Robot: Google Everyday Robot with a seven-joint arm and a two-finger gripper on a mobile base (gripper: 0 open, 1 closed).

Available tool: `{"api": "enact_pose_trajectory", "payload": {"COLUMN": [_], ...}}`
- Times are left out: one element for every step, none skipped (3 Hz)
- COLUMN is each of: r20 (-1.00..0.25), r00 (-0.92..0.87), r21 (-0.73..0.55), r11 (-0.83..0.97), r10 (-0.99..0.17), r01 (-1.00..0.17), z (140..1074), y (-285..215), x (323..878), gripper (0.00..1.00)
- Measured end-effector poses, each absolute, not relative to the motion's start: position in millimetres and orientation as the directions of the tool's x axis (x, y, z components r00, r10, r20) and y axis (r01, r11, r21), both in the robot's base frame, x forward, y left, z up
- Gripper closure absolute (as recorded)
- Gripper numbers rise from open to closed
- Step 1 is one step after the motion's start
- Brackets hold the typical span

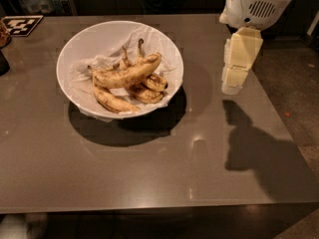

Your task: Pick banana from white bowl

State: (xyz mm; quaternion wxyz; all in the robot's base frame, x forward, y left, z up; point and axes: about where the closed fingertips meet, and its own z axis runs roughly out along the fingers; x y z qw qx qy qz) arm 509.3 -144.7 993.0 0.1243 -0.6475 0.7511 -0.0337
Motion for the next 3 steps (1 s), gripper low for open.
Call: {"api": "enact_pose_trajectory", "payload": {"r20": [-0.160,-0.144,-0.054], "r00": [-0.117,-0.053,0.051], "r21": [-0.238,-0.272,-0.288], "r11": [0.154,0.091,-0.034], "r10": [-0.980,-0.988,-0.997], "r01": [-0.959,-0.958,-0.957], "z": [995.4,995.2,983.6], "y": [-136.6,-109.5,-66.6], "x": [517.6,530.3,540.4], "gripper": [0.00,0.00,0.00]}}
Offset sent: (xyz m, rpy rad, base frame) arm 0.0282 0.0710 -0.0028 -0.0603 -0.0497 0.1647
